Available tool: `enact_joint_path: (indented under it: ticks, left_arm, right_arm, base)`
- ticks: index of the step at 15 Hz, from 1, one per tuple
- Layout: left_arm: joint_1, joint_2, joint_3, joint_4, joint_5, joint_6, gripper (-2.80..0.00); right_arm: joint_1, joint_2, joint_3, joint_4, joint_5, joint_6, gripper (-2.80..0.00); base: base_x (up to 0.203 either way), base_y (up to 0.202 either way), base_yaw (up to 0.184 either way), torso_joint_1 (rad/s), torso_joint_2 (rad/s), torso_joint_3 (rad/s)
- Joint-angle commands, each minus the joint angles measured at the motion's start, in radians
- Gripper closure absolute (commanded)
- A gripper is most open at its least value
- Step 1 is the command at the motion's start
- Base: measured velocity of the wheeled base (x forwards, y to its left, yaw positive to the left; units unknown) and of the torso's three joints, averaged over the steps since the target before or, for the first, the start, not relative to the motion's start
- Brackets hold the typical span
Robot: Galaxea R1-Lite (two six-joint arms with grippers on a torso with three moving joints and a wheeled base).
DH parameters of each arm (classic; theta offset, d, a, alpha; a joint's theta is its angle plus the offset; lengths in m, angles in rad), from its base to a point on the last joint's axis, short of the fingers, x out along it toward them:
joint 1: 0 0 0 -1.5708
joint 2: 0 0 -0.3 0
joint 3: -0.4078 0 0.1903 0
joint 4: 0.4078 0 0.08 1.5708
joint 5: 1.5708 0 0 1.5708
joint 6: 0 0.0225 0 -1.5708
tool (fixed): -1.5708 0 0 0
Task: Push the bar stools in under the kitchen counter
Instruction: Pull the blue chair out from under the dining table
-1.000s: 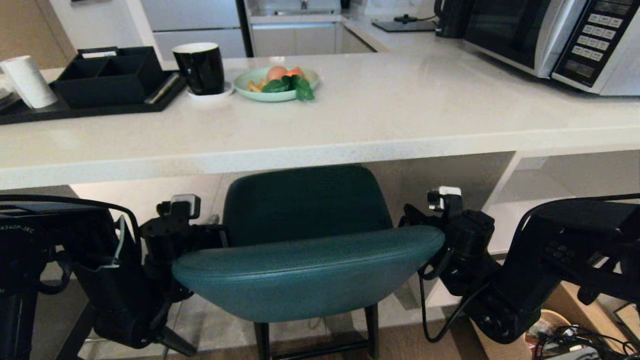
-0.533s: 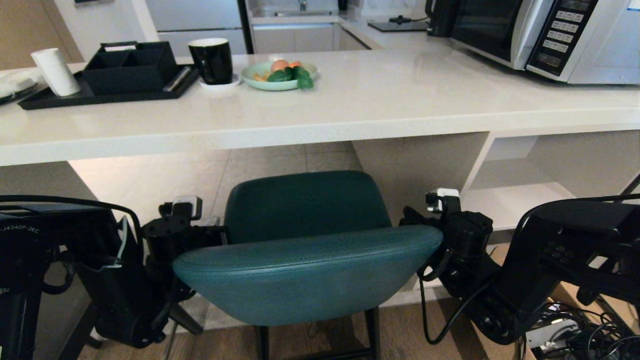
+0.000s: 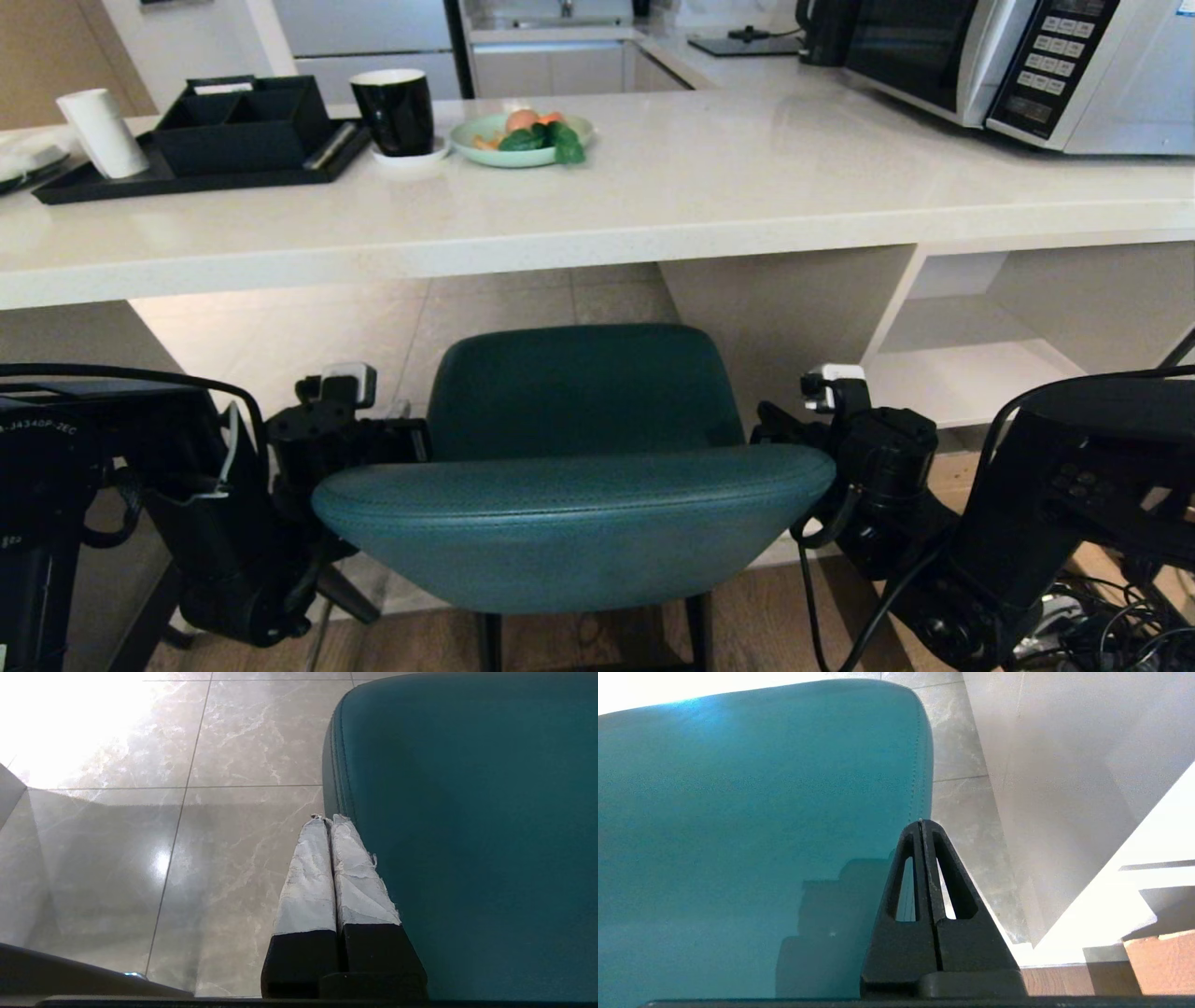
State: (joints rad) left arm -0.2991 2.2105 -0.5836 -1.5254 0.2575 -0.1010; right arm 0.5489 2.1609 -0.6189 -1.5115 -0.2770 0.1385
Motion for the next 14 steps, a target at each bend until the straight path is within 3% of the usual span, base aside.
enact_joint_path:
  ticks: [1, 5, 14]
  left_arm:
    - [-0.010, -0.004, 0.013, -0.005, 0.004, 0.000, 0.00]
    - [-0.015, -0.015, 0.050, -0.005, 0.008, 0.000, 0.00]
    - [-0.015, -0.014, 0.033, -0.005, 0.005, 0.003, 0.00]
  right_arm:
    - [0.073, -0.011, 0.003, -0.019, -0.013, 0.007, 0.00]
    - [0.054, 0.011, -0.005, -0.019, -0.017, 0.016, 0.00]
    - [0.043, 0.036, -0.021, -0.019, -0.017, 0.015, 0.00]
  base:
    - [0.000, 0.000, 0.000, 0.000, 0.00, 0.000]
    - [-0.023, 0.000, 0.000, 0.003, 0.00, -0.001]
    - [-0.193, 0.000, -0.001, 0.003, 0.00, 0.004]
